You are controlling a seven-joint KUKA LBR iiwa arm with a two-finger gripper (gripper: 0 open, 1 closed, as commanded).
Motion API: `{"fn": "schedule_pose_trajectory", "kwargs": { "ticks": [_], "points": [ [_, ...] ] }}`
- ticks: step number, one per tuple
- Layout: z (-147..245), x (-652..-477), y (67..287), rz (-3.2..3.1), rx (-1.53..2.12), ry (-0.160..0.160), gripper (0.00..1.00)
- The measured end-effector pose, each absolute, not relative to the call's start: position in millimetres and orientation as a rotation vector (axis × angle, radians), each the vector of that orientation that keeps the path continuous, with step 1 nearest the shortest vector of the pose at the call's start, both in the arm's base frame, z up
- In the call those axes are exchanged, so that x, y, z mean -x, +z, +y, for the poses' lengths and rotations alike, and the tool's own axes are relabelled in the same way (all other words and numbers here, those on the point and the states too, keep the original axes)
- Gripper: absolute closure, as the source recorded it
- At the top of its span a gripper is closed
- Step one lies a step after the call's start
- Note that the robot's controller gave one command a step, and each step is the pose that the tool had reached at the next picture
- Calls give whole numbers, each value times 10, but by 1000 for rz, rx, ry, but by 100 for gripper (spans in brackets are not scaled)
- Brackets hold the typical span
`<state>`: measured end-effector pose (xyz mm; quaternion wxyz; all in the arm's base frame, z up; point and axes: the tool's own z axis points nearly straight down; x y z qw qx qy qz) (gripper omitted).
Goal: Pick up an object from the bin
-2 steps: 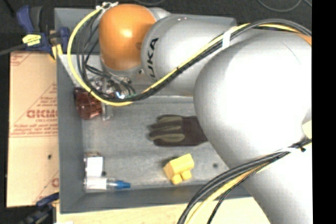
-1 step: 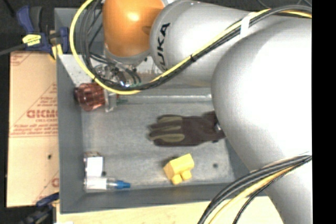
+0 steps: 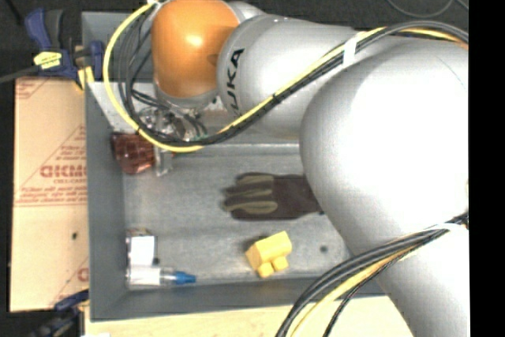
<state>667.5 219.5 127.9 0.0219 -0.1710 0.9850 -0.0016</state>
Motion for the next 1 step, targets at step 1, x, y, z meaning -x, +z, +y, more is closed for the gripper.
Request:
{"fn": "schedule_pose_trajectory", "kwargs": {
  "ticks": [1],
  "points": [
    [2211, -6659, 1828, 3036, 546, 0, 100]
  ]
}}
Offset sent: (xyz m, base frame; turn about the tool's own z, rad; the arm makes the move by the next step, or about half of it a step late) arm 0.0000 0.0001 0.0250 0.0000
